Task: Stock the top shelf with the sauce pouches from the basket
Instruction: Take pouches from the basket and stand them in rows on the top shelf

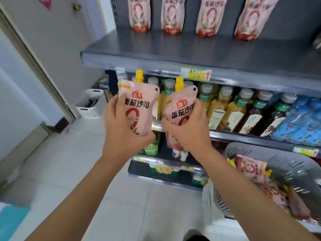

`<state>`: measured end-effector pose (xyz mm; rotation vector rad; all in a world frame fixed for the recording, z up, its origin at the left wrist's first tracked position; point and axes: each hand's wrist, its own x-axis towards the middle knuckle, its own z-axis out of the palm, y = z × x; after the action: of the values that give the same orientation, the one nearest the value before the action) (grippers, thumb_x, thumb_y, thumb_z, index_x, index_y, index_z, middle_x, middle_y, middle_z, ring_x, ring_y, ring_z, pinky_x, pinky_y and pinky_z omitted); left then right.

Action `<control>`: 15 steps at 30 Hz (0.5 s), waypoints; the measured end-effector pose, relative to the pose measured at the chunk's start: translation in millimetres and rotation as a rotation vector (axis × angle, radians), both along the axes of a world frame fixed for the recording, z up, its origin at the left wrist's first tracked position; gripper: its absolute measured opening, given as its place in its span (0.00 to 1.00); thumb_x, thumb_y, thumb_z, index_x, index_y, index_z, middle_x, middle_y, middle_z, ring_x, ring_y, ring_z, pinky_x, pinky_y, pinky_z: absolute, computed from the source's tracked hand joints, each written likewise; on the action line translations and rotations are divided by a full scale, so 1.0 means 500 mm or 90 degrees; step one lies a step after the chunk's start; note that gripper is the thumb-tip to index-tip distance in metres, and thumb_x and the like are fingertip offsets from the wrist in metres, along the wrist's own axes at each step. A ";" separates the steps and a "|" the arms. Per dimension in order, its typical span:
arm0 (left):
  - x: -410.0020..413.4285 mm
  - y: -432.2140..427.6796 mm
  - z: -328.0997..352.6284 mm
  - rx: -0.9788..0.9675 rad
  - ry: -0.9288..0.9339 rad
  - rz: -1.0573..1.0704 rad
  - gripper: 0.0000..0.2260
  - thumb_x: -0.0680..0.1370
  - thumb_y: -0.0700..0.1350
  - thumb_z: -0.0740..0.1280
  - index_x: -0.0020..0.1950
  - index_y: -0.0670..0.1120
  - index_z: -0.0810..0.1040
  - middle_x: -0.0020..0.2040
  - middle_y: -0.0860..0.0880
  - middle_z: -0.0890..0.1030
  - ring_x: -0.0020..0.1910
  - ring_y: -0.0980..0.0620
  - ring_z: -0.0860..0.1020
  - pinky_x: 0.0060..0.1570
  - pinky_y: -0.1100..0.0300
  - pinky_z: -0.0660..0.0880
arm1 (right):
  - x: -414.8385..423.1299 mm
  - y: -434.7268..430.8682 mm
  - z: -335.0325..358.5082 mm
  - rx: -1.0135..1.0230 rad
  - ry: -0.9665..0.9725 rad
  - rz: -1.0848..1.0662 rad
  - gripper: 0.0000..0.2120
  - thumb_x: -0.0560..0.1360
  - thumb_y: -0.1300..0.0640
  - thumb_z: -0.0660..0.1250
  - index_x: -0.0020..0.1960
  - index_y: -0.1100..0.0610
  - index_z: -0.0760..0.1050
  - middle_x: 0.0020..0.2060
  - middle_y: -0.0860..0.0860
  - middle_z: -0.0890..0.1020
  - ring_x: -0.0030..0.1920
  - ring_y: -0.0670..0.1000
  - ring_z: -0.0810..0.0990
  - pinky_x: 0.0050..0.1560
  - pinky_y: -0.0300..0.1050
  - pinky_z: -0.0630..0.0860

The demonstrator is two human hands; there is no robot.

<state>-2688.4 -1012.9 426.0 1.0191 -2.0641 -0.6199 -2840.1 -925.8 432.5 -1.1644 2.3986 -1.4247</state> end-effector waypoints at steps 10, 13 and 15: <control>-0.056 -0.227 0.165 -0.036 0.136 -0.014 0.50 0.59 0.53 0.75 0.76 0.57 0.51 0.62 0.57 0.60 0.65 0.51 0.63 0.64 0.48 0.70 | -0.048 -0.209 0.188 -0.207 -0.121 0.012 0.39 0.53 0.38 0.69 0.59 0.46 0.59 0.56 0.50 0.73 0.56 0.52 0.75 0.54 0.54 0.76; -0.118 -0.317 0.212 -0.034 0.171 -0.019 0.51 0.58 0.54 0.75 0.76 0.55 0.50 0.62 0.56 0.60 0.65 0.52 0.63 0.63 0.53 0.67 | -0.091 -0.276 0.228 -0.287 -0.163 0.006 0.36 0.54 0.41 0.71 0.57 0.44 0.58 0.57 0.50 0.73 0.57 0.51 0.73 0.57 0.55 0.74; -0.170 -0.386 0.246 -0.037 0.214 -0.030 0.51 0.57 0.53 0.77 0.74 0.52 0.53 0.61 0.55 0.63 0.63 0.53 0.67 0.61 0.58 0.68 | -0.124 -0.331 0.253 -0.318 -0.166 -0.011 0.40 0.53 0.39 0.71 0.59 0.44 0.57 0.59 0.49 0.72 0.60 0.51 0.72 0.60 0.55 0.72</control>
<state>-2773.2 -1205.9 548.9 0.7761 -1.8028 -0.6999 -2902.3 -1091.3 558.9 -0.9593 1.9385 -2.1105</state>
